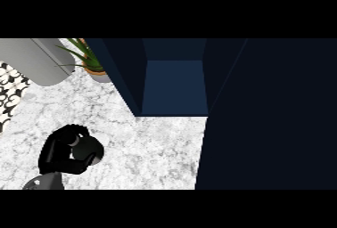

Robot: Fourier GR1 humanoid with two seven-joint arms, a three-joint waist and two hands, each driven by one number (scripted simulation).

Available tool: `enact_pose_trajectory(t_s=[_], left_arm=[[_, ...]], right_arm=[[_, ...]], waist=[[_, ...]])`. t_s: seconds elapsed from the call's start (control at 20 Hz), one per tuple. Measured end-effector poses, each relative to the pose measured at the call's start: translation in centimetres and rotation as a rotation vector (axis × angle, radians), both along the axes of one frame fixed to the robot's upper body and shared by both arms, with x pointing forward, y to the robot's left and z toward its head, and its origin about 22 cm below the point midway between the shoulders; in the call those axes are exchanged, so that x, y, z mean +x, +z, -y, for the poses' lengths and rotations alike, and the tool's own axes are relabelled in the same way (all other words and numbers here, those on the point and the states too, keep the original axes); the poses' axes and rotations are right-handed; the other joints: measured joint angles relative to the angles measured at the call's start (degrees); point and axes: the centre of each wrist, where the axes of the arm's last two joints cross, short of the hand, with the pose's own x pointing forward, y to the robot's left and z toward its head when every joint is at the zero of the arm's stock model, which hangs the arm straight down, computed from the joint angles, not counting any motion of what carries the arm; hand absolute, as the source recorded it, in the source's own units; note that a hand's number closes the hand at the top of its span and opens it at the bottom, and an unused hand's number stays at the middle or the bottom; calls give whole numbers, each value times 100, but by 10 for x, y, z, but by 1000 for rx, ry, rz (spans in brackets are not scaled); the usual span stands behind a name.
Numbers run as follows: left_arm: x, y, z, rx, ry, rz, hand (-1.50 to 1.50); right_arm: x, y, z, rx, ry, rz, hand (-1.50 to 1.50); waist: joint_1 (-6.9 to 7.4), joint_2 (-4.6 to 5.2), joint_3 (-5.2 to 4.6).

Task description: Pick up the wine, place it into the cabinet and close the cabinet

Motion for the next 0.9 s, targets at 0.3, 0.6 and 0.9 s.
enact_pose_trajectory(t_s=[0.3, 0.6, 0.9], left_arm=[[2, 21, 8, 47, 38, 108, 150], [3, 54, 21, -2, 13, 173, 150], [2, 97, 50, -45, -65, 178, 150]], right_arm=[[1, -1, 1, -1, -6, 3, -150], [0, -4, 6, -9, -20, 1, -150], [1, -4, 2, 7, -4, 1, -150]], waist=[[16, -3, -3], [24, -7, -2], [33, -6, -2]])
